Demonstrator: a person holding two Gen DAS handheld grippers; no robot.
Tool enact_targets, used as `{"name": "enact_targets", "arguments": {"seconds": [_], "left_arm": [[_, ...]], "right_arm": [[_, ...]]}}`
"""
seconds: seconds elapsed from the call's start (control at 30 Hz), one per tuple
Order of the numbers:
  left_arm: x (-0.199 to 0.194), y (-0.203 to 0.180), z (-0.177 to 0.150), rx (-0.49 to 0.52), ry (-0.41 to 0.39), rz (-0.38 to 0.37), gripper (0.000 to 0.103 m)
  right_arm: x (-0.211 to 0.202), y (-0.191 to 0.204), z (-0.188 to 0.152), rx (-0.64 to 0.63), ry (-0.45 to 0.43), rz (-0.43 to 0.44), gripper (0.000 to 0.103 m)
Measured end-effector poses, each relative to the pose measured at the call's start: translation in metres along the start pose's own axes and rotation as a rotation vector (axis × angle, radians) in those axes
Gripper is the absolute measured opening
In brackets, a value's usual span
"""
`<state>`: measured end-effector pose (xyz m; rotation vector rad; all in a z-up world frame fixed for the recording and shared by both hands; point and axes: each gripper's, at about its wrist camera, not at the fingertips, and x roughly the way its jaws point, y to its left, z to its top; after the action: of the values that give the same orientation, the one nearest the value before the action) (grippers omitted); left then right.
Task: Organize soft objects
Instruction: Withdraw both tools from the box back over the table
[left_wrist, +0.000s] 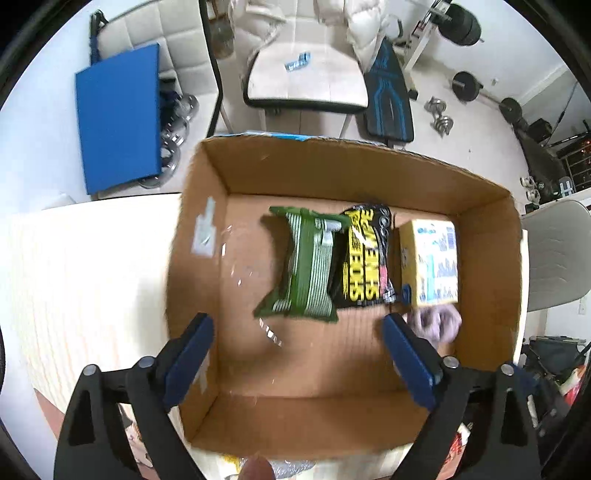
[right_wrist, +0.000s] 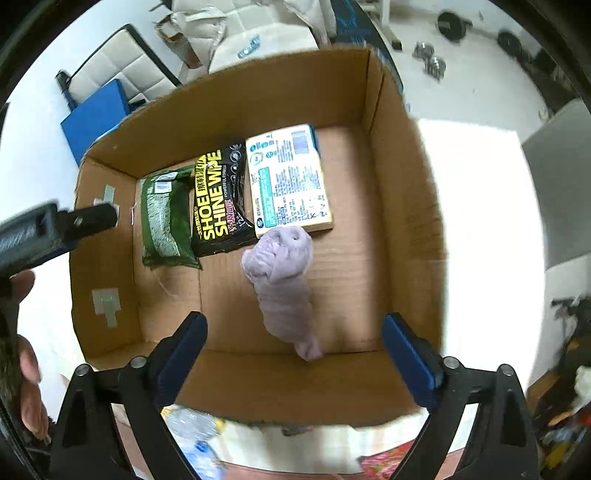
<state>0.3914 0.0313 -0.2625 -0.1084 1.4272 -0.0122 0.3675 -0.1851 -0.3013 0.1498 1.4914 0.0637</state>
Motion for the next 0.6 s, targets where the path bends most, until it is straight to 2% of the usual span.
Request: {"name": "enact_targets", "arguments": {"seconds": [0.3,0.6], "left_arm": [[-0.053,-0.002,-0.061,0.007,-0.128,0.012,0.102],[-0.107,-0.012,-0.112,0.042,-0.269,0.051,0.102]], "right_arm": [[-0.043,0.007,-0.036,-0.076,-0.121,-0.067,0.103],[-0.099,0.016,-0.082,-0.104,-0.254,-0.074,0.103]]}}
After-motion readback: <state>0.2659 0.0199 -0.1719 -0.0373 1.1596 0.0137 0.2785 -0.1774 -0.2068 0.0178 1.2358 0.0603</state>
